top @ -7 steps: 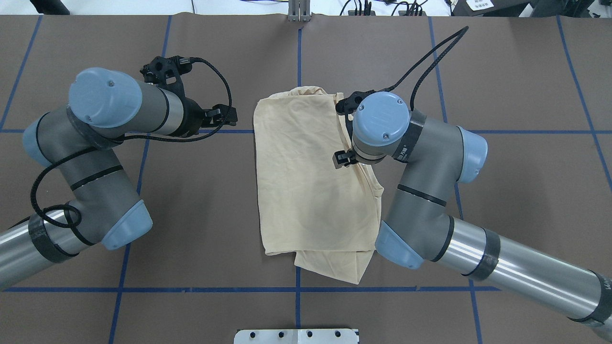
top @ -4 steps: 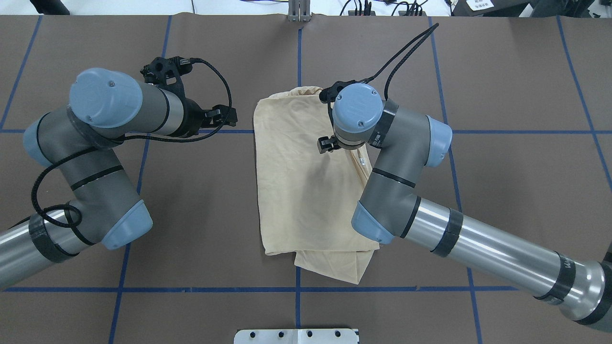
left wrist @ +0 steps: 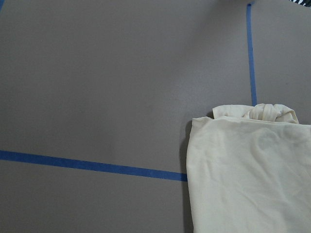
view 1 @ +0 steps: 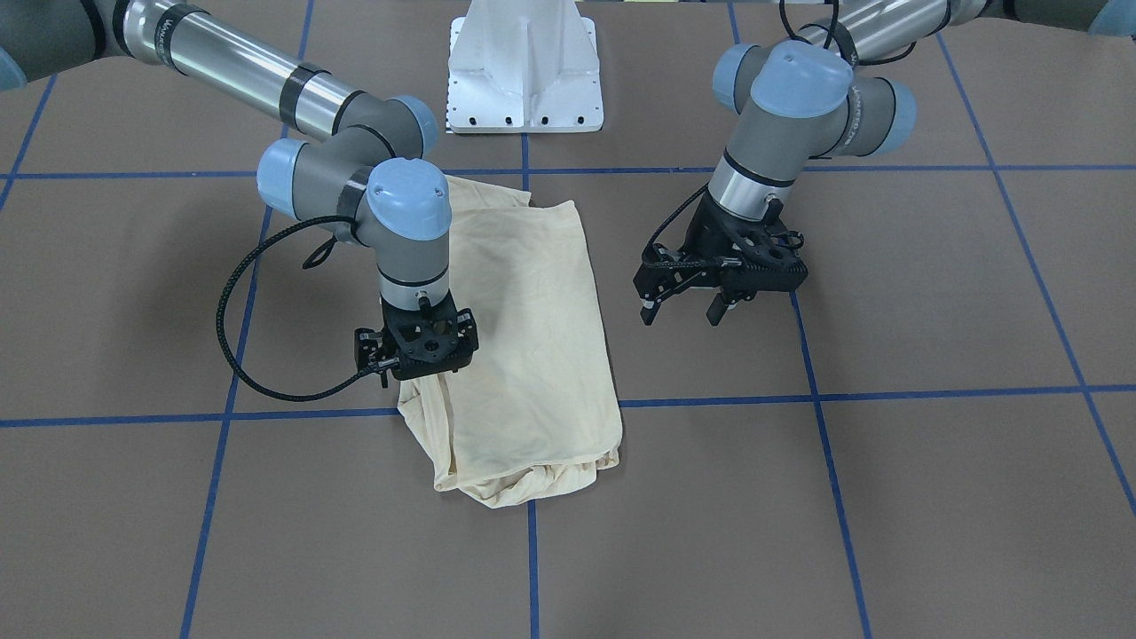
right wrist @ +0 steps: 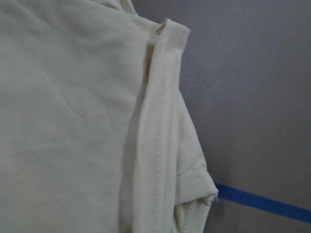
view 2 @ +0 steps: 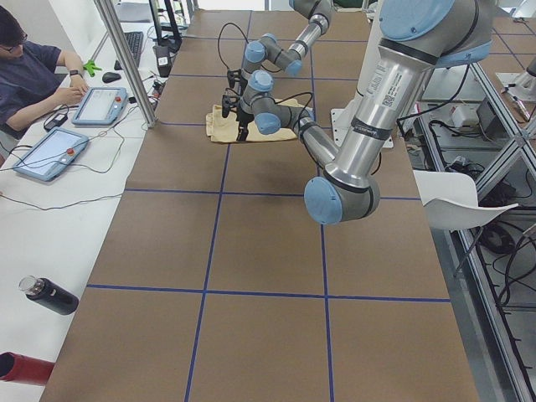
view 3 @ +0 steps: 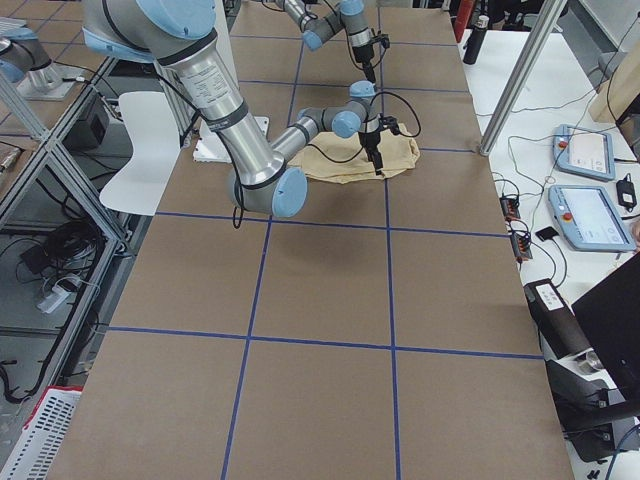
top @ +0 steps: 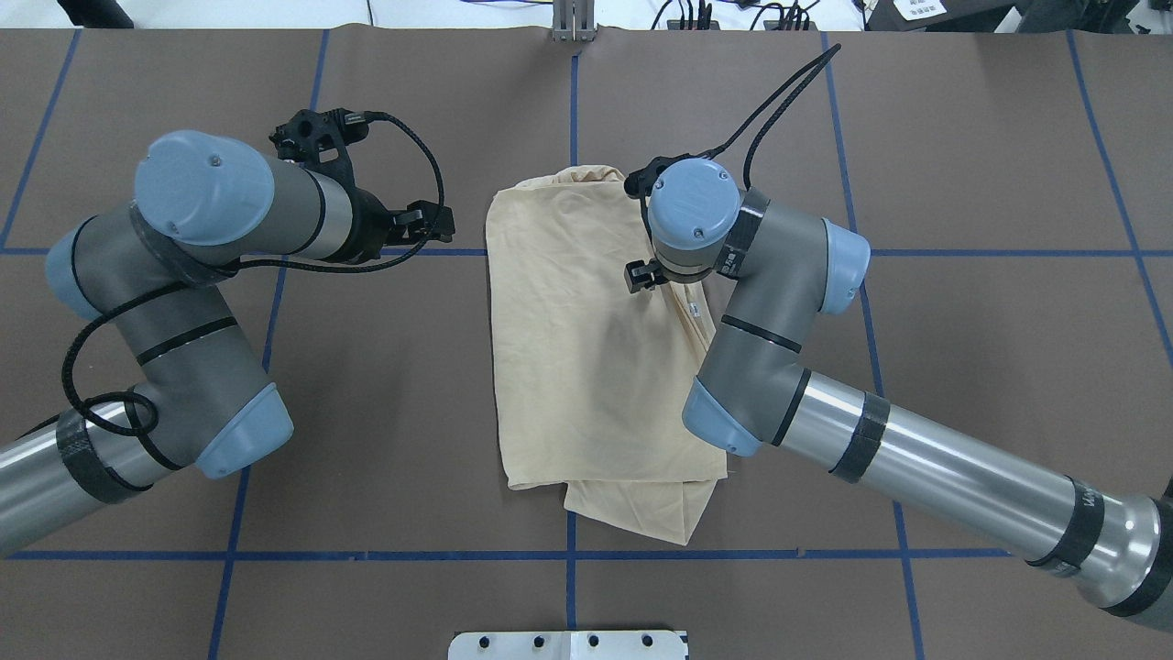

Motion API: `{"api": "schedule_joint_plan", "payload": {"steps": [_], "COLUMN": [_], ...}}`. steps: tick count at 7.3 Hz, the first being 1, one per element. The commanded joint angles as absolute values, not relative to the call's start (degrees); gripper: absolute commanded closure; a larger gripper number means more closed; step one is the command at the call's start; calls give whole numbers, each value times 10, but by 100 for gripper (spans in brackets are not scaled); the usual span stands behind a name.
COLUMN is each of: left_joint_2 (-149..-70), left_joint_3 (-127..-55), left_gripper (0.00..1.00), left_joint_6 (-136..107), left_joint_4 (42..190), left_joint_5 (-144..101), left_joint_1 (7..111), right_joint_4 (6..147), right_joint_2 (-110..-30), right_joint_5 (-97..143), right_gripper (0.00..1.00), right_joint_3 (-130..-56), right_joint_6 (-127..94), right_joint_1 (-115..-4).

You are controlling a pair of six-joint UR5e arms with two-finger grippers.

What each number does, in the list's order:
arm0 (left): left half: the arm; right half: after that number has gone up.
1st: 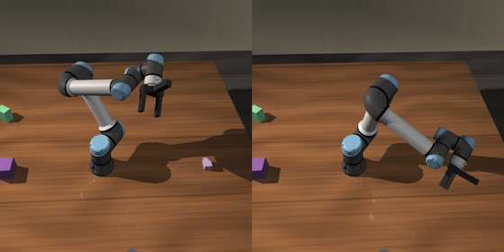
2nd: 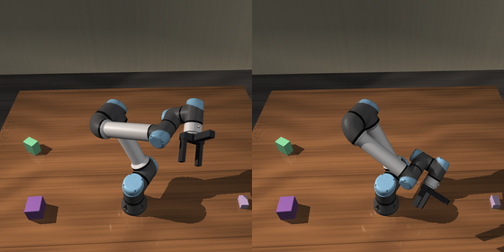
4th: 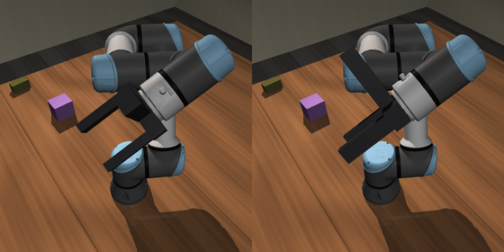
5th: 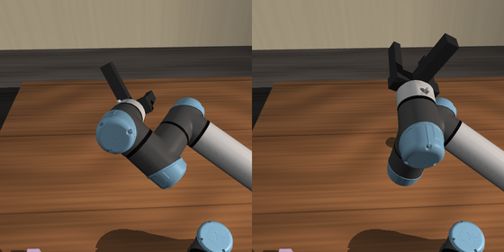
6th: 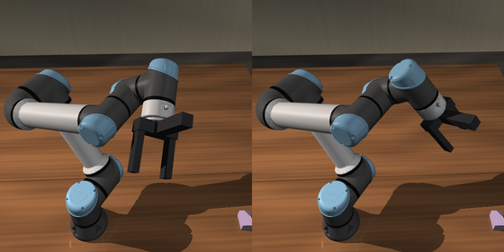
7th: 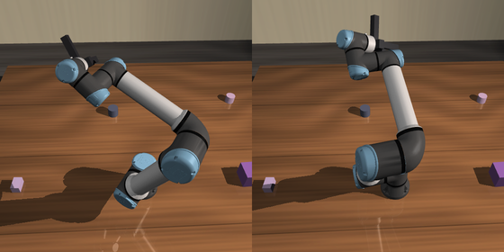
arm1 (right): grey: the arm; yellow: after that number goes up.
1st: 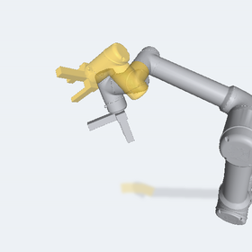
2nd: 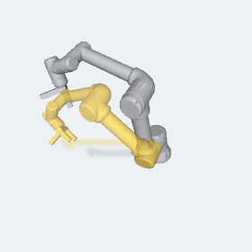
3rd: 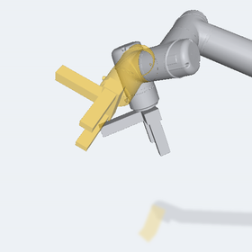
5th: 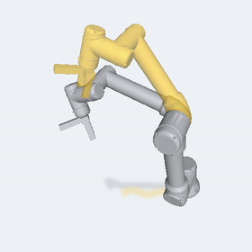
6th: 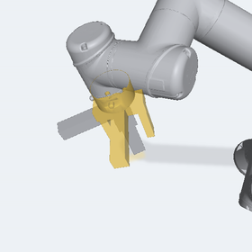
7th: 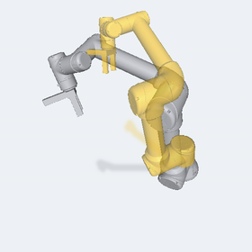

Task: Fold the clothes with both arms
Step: 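Raise the right gripper off the shirt and move it farther from the robot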

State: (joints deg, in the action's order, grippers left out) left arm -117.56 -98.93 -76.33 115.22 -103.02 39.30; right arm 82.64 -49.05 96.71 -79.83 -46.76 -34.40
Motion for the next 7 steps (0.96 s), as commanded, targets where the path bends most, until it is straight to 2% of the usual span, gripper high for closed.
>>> {"api": "schedule_joint_plan", "payload": {"steps": [1, 4, 7], "left_joint_2": [-1179, -1186, -1187], "left_joint_3": [-984, -983, -988], "left_gripper": [0, 0, 0], "left_joint_6": [-764, -767, -765], "left_joint_4": [1152, 1152, 1150], "left_joint_5": [-1030, -1030, -1031], "left_joint_1": [392, 392, 393], "right_joint_4": [825, 825, 827], "right_joint_2": [-512, -532, -546], "right_joint_5": [972, 1006, 1089], "right_gripper": [0, 0, 0], "right_joint_3": [-799, -803, -855], "right_joint_6": [-444, -405, -403], "right_joint_1": [-357, -395, -445]}}
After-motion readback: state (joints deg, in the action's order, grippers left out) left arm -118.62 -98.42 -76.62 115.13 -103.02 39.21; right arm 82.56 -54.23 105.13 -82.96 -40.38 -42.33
